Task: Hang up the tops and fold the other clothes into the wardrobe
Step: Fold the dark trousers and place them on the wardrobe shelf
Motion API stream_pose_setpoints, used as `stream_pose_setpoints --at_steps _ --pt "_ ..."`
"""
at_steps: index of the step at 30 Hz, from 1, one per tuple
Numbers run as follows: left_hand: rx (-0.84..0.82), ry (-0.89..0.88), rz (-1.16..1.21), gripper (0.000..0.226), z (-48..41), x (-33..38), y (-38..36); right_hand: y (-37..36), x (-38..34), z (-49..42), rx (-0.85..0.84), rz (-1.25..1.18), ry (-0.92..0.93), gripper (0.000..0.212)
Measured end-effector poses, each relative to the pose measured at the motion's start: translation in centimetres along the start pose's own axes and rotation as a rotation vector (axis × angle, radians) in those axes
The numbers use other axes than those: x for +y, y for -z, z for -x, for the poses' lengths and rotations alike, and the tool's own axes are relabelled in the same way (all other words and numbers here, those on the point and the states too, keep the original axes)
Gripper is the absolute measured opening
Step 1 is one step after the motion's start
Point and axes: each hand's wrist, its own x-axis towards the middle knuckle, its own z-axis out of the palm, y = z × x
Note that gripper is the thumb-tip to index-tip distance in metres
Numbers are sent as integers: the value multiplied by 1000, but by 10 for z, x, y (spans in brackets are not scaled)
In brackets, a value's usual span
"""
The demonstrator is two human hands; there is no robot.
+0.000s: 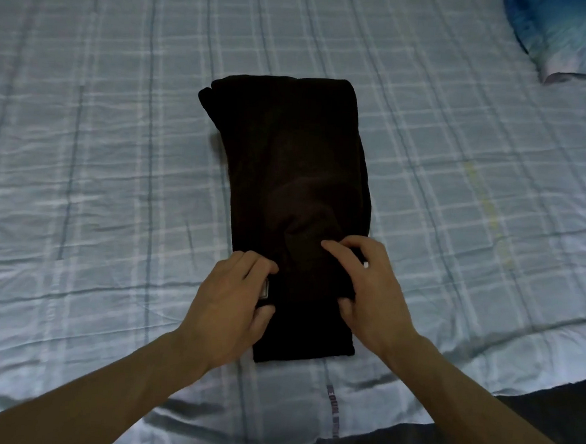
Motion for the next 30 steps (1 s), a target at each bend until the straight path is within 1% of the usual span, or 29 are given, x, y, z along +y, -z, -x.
stream_pose_setpoints --at_steps 2,4,6,8,10,13,14,16,17,18,19,21,23,26,30 --pt "-13 -10 -1 54 -1 2 0 3 6 3 48 8 -54 79" --pt "-11 -4 2 55 0 2 0 6 14 7 117 -40 -157 80" --pt "-3 17 18 55 1 1 0 8 19 10 159 -127 -213 66" --pt "6 29 28 55 2 0 -1 9 19 12 115 -236 -212 54" --pt "4 28 25 55 3 0 -3 8 17 16 31 -369 -251 52" --pt "7 21 17 55 3 -1 -5 11 11 17 36 -599 -453 43" --pt "5 16 11 54 3 -1 -5 14 9 16 26 -657 -525 48" --pt "-3 4 -2 54 2 -1 -6 17 3 12 -31 -712 -629 71" --pt "-9 -1 -11 55 2 -1 -6 16 1 9 -56 -730 -662 79" --pt "-14 -4 -21 56 2 0 -6 16 -2 6 -69 -767 -694 80" --pt "-18 -4 -31 56 2 0 -6 16 -4 3 -71 -821 -731 75" --pt "-22 -7 -42 58 3 0 -6 16 -6 -2 -59 -926 -788 53" --pt "-21 -17 -52 59 4 -1 -5 16 -6 -3 -61 -956 -799 37" --pt "-14 -43 -76 60 5 0 -3 18 -7 -2 -63 -981 -820 37" --pt "-27 -86 -126 63 2 0 0 24 0 1 -28 -1041 -903 34"
